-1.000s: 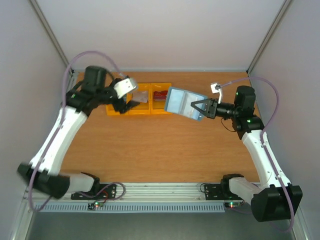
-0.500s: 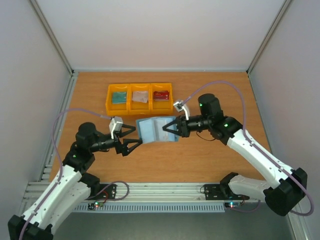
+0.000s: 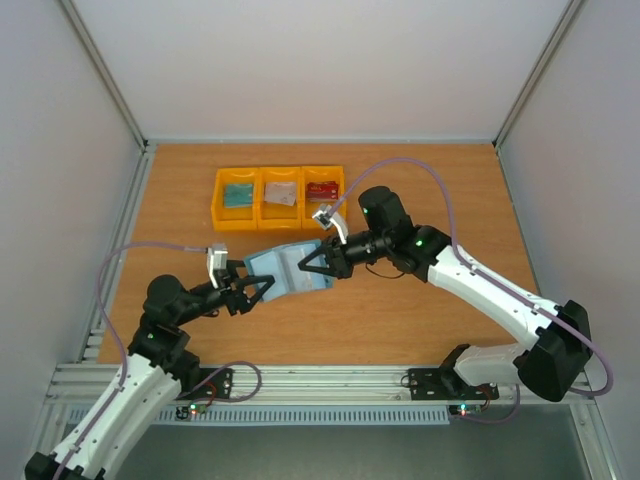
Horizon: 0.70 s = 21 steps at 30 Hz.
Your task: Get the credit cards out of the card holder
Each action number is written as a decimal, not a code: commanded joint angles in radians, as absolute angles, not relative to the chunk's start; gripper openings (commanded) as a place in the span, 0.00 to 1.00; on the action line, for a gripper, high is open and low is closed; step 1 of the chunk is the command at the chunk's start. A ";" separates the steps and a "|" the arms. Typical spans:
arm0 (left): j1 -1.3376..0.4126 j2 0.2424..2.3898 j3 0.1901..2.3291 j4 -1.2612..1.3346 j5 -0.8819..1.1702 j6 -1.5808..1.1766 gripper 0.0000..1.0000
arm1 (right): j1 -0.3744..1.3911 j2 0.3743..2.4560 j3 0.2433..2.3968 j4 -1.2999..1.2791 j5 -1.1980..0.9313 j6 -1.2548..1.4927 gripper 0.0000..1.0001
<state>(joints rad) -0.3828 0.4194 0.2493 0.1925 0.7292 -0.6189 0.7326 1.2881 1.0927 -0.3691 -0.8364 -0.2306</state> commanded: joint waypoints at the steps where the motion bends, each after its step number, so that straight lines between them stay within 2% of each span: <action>1: -0.385 0.369 0.234 0.273 0.724 -0.622 0.59 | 0.742 1.297 1.120 -0.287 -0.916 -0.229 0.01; 4: -0.385 0.360 0.232 0.280 0.734 -0.617 0.23 | 0.742 1.302 1.120 -0.285 -0.929 -0.228 0.01; 6: -0.387 0.355 0.230 0.281 0.749 -0.598 0.02 | 0.742 1.310 1.126 -0.295 -0.930 -0.231 0.06; 10: -0.385 0.326 0.234 0.271 0.704 -0.586 0.00 | 0.739 1.313 1.120 -0.286 -1.019 -0.235 0.36; 12: -0.384 0.314 0.233 0.274 0.681 -0.592 0.00 | 0.732 1.304 1.102 -0.270 -1.094 -0.230 0.44; 21: -0.384 0.299 0.232 0.267 0.675 -0.595 0.00 | 0.717 1.255 1.082 -0.331 -1.060 -0.285 0.42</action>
